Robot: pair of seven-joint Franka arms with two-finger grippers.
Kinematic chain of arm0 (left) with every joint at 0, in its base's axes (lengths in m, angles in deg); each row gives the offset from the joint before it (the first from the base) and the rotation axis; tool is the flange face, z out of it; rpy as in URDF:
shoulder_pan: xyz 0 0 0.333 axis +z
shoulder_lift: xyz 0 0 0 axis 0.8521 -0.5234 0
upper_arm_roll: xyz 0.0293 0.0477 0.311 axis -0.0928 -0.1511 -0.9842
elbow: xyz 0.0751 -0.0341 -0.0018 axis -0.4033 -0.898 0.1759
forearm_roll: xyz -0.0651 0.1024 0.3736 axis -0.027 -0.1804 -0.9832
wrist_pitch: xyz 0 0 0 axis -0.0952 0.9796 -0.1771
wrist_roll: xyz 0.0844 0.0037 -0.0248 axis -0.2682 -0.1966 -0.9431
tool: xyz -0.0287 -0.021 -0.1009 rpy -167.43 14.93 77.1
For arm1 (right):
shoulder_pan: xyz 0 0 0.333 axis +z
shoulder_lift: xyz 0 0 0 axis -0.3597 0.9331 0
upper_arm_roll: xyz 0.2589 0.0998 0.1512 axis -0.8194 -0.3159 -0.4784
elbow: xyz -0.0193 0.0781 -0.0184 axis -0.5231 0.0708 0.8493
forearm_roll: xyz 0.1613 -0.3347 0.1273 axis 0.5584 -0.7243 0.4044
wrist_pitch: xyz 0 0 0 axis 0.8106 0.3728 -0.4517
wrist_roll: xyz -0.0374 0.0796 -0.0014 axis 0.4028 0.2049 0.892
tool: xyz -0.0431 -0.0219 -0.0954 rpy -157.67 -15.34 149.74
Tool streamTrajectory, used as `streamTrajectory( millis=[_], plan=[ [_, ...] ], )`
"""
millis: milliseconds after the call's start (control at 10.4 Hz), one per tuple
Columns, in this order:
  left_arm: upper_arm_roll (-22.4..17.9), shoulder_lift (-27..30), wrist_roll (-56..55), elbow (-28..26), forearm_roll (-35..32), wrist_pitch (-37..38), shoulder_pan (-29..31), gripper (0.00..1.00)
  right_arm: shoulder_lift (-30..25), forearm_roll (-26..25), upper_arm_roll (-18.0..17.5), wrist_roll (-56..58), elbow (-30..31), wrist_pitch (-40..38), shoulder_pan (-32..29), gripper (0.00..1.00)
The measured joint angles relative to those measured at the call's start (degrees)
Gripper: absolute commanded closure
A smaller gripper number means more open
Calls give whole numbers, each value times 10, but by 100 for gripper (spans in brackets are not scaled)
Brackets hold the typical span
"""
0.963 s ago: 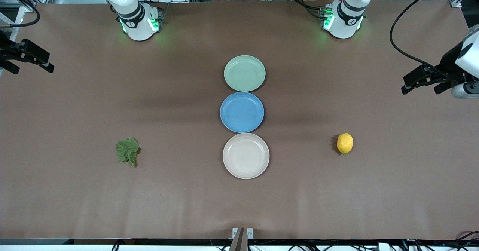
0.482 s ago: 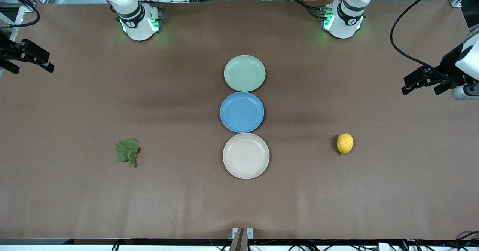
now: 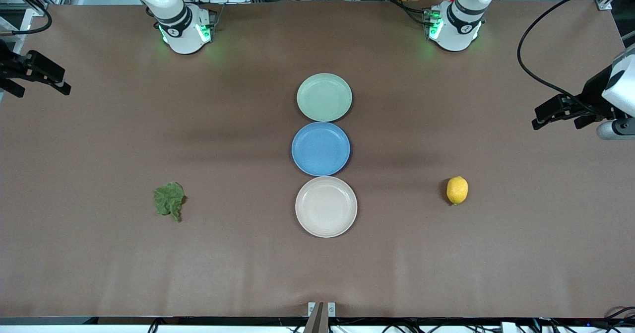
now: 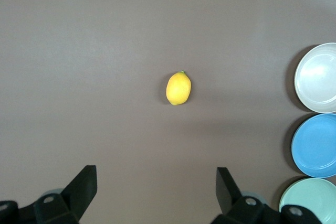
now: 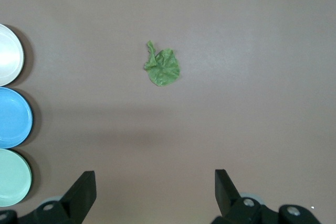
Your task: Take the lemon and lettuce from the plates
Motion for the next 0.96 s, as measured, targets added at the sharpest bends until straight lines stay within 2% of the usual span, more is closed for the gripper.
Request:
streamTrajectory(
  millis=[963],
  plan=[
    [10,0,0,0,0,2,0,0,3,0,0,0,0,1,0,0]
  ],
)
